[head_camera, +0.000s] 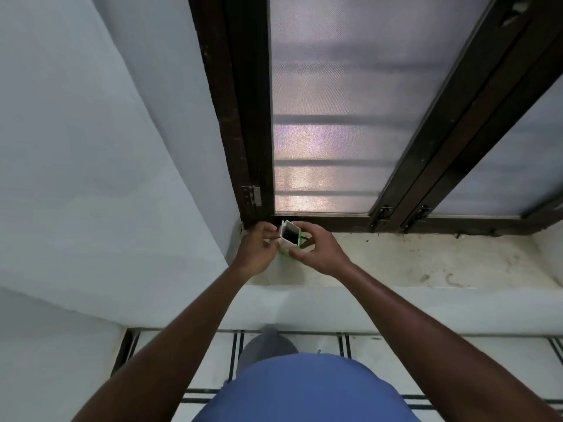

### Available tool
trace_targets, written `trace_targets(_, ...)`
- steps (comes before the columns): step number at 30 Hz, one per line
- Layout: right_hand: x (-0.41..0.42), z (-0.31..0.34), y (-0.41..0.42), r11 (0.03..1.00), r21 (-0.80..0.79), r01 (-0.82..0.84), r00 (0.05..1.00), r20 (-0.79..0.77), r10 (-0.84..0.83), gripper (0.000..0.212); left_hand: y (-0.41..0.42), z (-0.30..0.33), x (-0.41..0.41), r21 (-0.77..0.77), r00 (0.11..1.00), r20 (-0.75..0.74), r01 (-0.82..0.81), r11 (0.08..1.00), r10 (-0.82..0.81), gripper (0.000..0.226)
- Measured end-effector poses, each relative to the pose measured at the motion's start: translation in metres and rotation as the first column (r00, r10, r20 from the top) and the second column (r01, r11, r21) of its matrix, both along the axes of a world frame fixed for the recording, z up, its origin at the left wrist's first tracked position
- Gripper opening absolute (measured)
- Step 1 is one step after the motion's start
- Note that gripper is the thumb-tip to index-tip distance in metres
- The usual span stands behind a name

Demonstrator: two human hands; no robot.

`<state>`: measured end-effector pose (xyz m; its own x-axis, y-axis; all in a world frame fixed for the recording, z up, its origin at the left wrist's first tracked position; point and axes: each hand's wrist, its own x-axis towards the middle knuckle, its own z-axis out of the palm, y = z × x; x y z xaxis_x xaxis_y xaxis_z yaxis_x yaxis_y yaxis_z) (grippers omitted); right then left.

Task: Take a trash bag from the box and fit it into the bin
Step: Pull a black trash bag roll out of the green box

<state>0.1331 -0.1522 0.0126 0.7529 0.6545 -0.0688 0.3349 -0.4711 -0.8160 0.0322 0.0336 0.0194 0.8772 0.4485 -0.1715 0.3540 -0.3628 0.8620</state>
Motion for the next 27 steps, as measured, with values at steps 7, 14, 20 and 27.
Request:
trace_targets(7,-0.002,-0.004,0.003,1.0,0.004,0.001,1.0,0.027,-0.002,0.059,-0.005,0.034,0.014,0.582,0.975,-0.044,0.202,0.788,-0.218,0.019)
trace_targets(14,-0.002,-0.009,0.007,1.0,-0.02,-0.009,0.999,0.05,0.01,0.062,-0.014,0.05,0.042,0.473,0.941,-0.322,0.258,0.842,-0.108,0.027)
trace_targets(20,-0.007,-0.009,0.016,0.999,-0.024,-0.031,0.999,0.023,0.031,0.066,-0.012,0.054,0.049,0.344,0.898,-0.438,0.216,0.914,-0.048,0.029)
trace_targets(27,-0.003,-0.013,0.018,0.999,-0.044,0.016,0.995,0.104,-0.011,0.067,-0.01,0.06,0.044,0.333,0.966,-0.257,0.101,0.937,-0.013,0.022)
